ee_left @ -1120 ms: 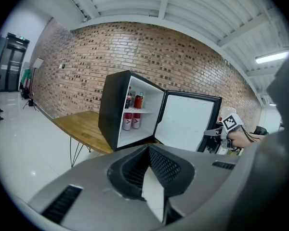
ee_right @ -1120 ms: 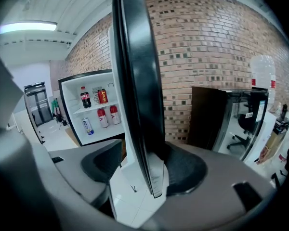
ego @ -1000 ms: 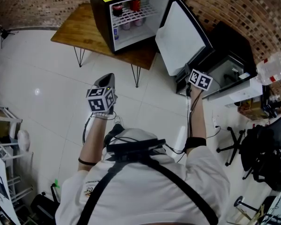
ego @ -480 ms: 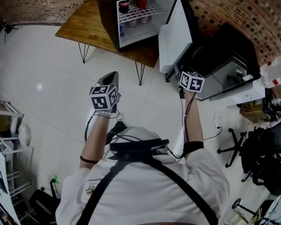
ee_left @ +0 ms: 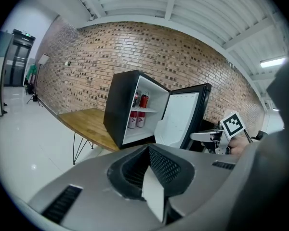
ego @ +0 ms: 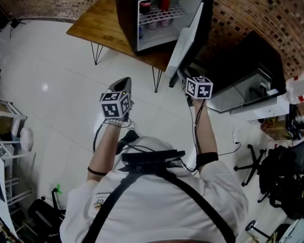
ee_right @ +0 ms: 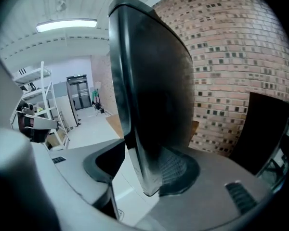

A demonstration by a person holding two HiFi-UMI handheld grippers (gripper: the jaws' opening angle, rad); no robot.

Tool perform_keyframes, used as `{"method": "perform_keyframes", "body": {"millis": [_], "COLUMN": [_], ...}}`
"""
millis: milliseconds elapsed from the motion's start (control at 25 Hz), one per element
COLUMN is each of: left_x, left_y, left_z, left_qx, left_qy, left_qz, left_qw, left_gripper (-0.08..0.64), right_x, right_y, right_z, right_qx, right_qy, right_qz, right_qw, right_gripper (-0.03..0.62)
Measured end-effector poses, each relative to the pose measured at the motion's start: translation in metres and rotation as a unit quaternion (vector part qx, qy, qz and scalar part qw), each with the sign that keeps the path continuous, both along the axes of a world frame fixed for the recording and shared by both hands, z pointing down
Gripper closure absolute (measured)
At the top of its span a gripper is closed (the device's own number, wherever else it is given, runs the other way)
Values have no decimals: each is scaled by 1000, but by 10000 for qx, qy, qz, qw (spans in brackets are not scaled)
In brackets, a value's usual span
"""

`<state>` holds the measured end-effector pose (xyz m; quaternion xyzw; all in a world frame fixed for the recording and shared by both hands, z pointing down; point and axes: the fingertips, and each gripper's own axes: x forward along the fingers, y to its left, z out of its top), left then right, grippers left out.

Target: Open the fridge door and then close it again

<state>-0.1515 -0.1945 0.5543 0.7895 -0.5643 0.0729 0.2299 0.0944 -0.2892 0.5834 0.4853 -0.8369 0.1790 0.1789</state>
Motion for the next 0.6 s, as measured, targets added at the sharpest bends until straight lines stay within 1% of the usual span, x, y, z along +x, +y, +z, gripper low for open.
{"method": "perform_keyframes", "body": {"millis": [120, 360, 440, 600], "left_x": [-5, -22, -27, -41], "left_y": [-7, -22, -28, -42], "left_z": [0, -1, -1, -2], "left_qx": [-7, 4, -2, 2], "left_qy": [25, 27, 19, 3], "left_qz": [-54, -183, -205, -228], "left_qw": [10000, 9998, 9998, 9997], "left_gripper": [560, 559, 560, 560], "right_x": [-22, -67, -82, -110], "right_y": [-8, -28, -37, -57], "right_z": [0, 0, 0, -1], "right_qx": [-10, -34, -9, -5], "right_qy": [-74, -222, -169, -57], "right_qz": [-199, -360, -289, 22], "right_qw": [9998, 9991, 9994, 10000], "right_gripper": [373, 382, 382, 382]}}
